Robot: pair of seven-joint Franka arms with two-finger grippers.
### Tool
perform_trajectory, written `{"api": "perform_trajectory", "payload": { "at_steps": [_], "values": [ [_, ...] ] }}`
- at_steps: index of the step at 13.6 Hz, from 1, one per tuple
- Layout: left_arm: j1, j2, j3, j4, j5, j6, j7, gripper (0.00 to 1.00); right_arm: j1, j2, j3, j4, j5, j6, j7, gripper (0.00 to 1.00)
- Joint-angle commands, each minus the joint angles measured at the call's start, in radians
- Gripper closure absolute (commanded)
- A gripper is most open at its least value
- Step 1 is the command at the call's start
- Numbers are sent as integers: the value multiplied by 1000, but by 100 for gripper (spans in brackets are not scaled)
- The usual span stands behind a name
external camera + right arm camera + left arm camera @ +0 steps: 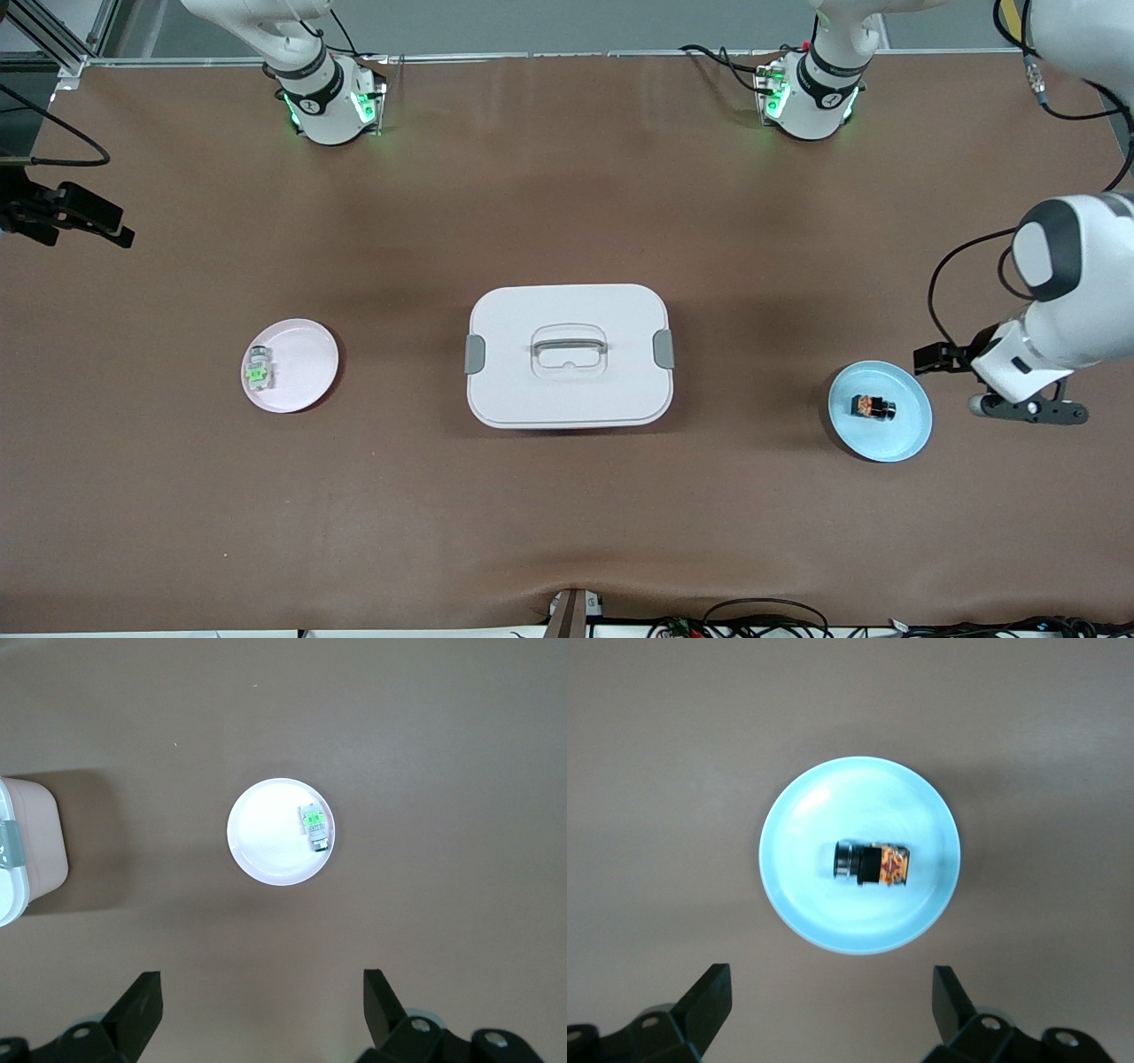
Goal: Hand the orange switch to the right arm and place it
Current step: 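Lower the left gripper onto the black-orange switch on the blue plate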
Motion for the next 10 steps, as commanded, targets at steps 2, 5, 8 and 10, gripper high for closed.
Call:
{"api": "perform_trajectory", "payload": {
  "at_steps": [2, 5, 8, 10],
  "values": [
    [-7, 111, 2, 11, 1, 125, 23, 0, -3, -17, 0, -11, -4, 2, -12, 0],
    [-7, 157, 1, 13, -14, 165, 17, 0, -3, -17, 0, -11, -2, 5, -12, 0],
    [-18, 206, -1, 14, -9, 213, 17, 0, -3, -17, 0, -11, -2, 3, -12, 0],
    [-20, 234, -3, 17, -6, 245, 18, 0, -3, -17, 0, -11, -2, 5, -12, 0]
  ]
}}
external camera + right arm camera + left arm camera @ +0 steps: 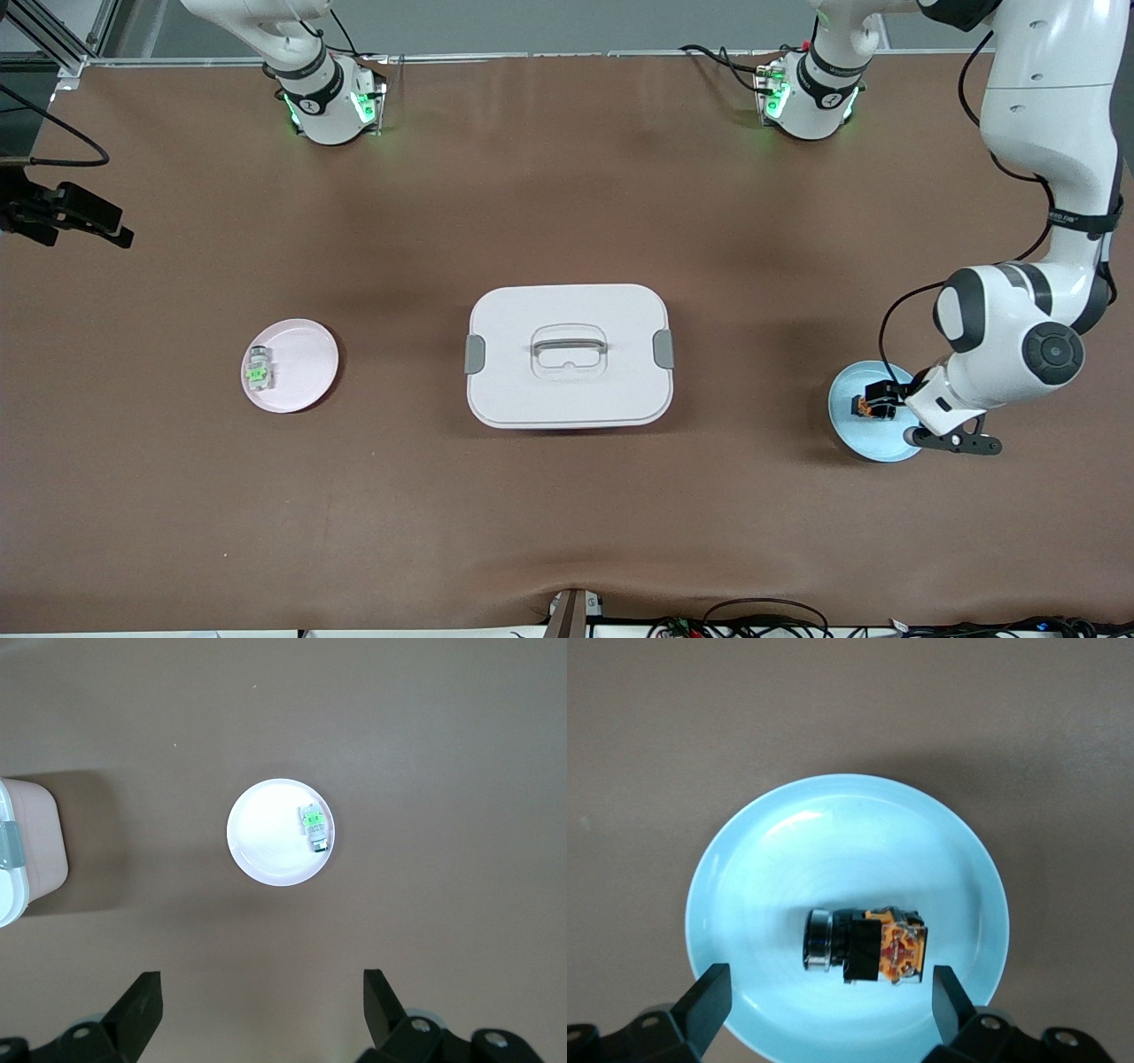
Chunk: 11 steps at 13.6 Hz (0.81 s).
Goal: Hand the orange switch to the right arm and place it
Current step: 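Lower the left gripper onto the black-orange switch on the blue plate, then close the left gripper on the black-orange switch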
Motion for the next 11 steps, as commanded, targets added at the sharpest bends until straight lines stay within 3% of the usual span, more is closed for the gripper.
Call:
{"api": "perform_trajectory", "payload": {
  "at_steps": [1, 9, 11],
  "values": [
    [-6, 40, 0, 15, -6, 43, 17, 0, -3, -17, 0, -11, -4, 4, -12, 0],
    [-9, 69, -5, 5, -11, 66, 20, 0, -2, -17, 0, -9, -2, 5, -12, 0],
    [-9, 72, -5, 2, -11, 66, 22, 17, -2, -17, 0, -9, -2, 5, -12, 0]
  ]
}}
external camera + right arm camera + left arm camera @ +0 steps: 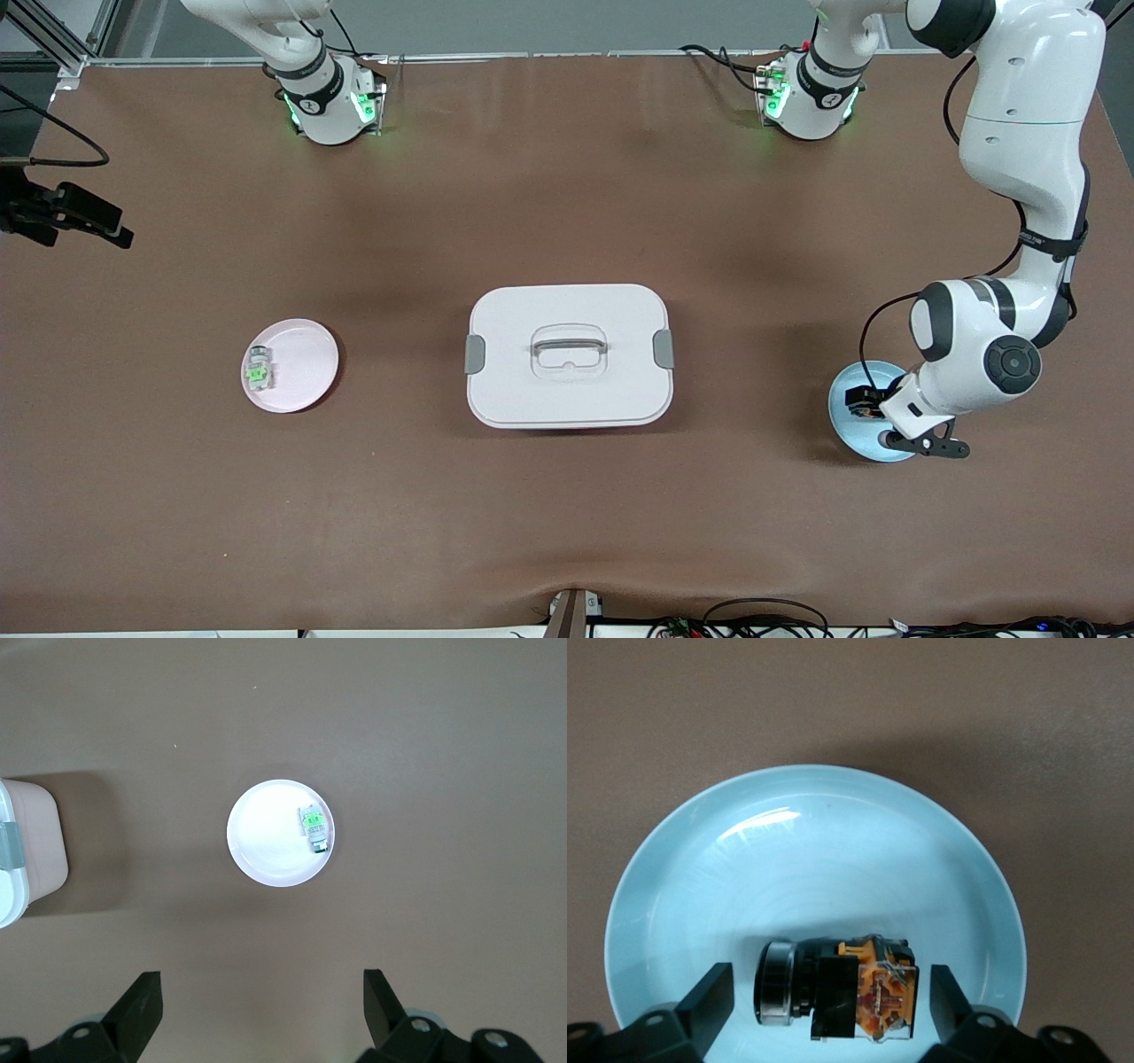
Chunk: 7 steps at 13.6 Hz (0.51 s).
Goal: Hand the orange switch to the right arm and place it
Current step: 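Close the left gripper on the black-orange switch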
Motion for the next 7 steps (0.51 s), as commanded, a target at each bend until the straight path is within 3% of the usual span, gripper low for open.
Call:
{"api": "perform_trajectory", "payload": {
  "at_steps": [1, 3, 4, 7],
  "values": [
    [-3, 7, 1, -1, -11, 12, 20, 26, -3, -17, 0, -9, -2, 3, -12, 0],
    [-1, 5, 1, -8, -9, 6, 23, 32, -3, -17, 0, -9, -2, 3, -12, 0],
    [-1, 1, 1, -14, -9, 0, 23, 41, -3, -17, 0, -9, -2, 3, -12, 0],
    [-4, -28, -2, -14, -11, -52, 25, 98, -3, -17, 0, -11, -2, 3, -12, 0]
  ]
}}
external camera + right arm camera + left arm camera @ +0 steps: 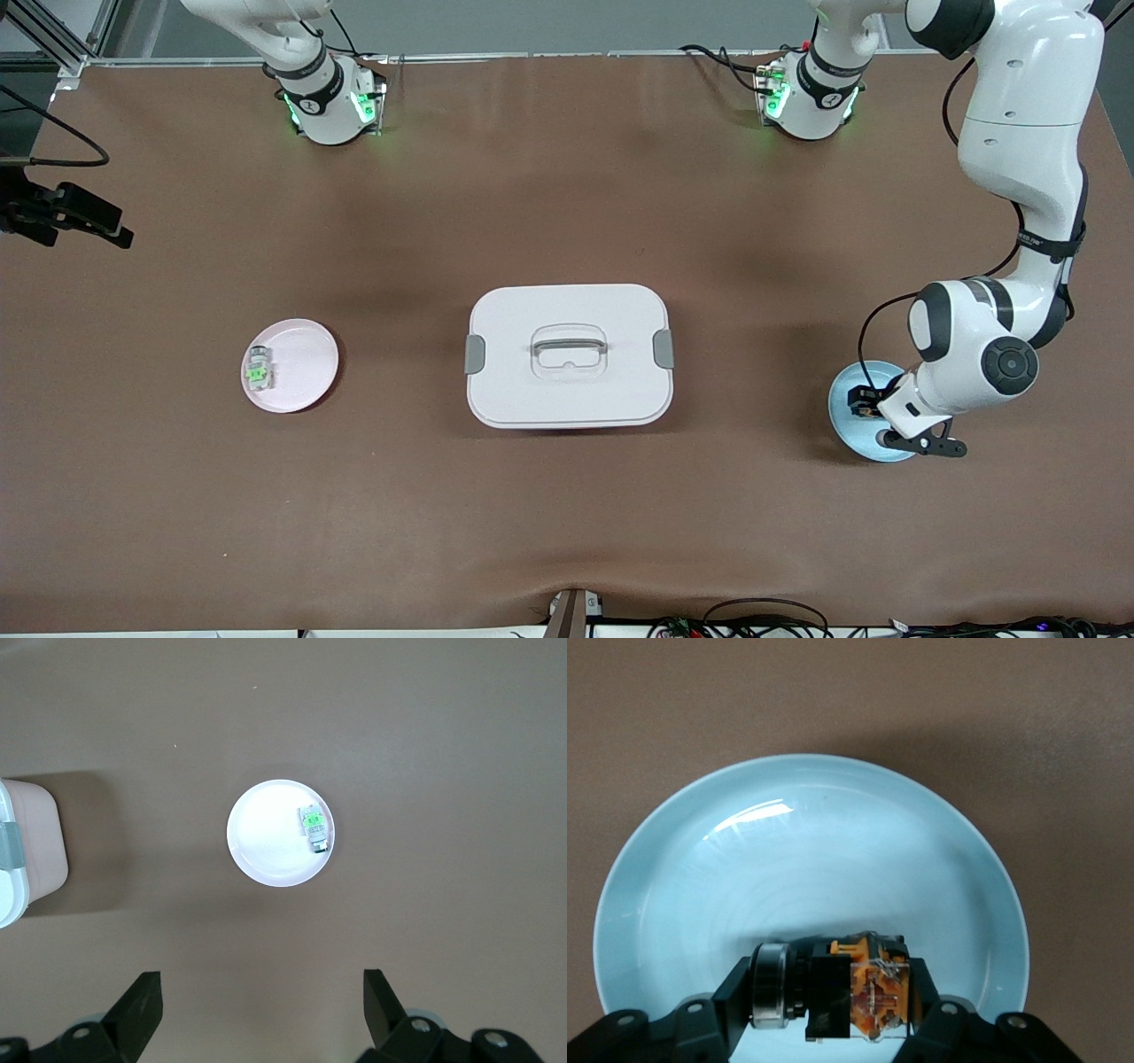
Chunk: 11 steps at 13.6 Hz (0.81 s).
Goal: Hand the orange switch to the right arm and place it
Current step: 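Close the left gripper on the black-orange switch, then lift the switch with the left gripper and carry it over the white box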
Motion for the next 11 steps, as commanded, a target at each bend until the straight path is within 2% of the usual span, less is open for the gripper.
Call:
{"api": "perform_trajectory", "payload": {
  "at_steps": [1, 7, 11],
  "values": [
    [-5, -53, -3, -12, -9, -69, 23, 100, -5, -17, -1, -11, -2, 3, -12, 0],
    [4, -229, -58, -2, -20, -282, 8, 100, -5, -17, -3, -11, -2, 2, -12, 0],
    [-1, -314, -67, 31, -141, -416, -2, 100, -3, -17, -1, -9, -2, 2, -12, 0]
  ]
}}
